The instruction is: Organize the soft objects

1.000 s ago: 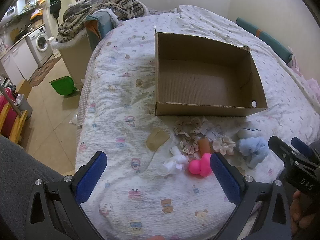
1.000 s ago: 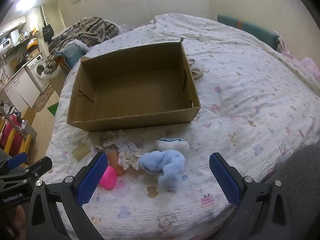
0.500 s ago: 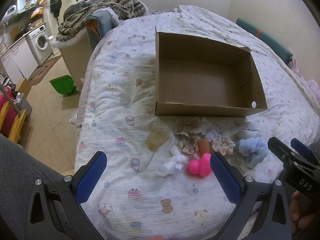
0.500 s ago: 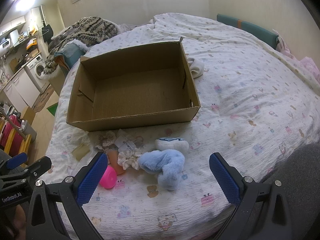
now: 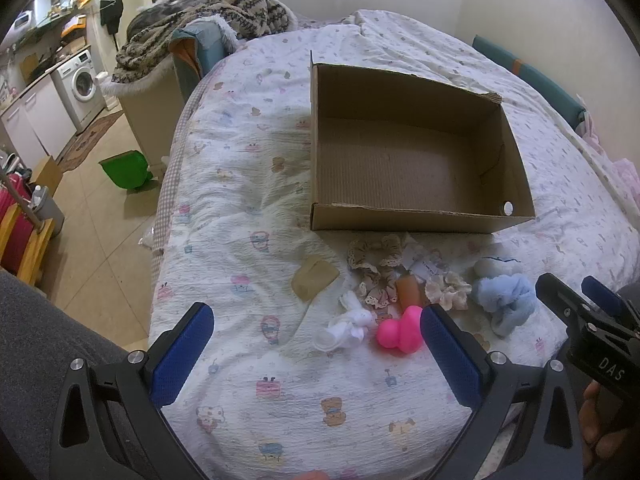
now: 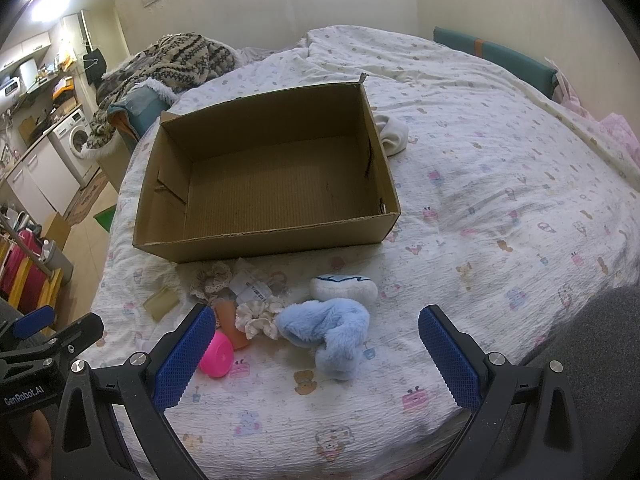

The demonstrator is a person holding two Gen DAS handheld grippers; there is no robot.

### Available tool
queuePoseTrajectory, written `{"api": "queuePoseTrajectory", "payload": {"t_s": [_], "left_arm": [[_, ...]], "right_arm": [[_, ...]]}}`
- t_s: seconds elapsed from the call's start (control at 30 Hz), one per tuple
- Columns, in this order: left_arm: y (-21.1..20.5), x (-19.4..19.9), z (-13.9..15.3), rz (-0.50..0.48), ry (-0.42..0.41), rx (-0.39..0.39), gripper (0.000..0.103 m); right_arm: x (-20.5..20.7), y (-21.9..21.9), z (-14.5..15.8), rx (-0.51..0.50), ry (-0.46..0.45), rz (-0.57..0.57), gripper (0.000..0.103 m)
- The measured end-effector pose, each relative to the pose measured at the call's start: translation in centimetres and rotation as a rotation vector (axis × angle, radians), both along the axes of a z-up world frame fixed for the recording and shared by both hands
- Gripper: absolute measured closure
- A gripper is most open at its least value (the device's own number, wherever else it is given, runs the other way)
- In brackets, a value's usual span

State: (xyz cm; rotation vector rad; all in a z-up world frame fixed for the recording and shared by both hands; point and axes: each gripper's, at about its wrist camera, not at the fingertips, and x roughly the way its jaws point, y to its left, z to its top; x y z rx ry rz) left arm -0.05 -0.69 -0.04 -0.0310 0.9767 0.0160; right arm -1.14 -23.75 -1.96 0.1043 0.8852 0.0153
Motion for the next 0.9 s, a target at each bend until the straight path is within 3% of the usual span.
{"api": "queuePoseTrajectory", "payload": {"t_s": [0.9], "left_arm": [[0.28, -0.08, -0.30, 0.001, 0.009, -0.007, 0.000]], "right_arm": [[0.07, 0.03, -0.01, 0.000, 0.003, 0.000, 0.000]]}}
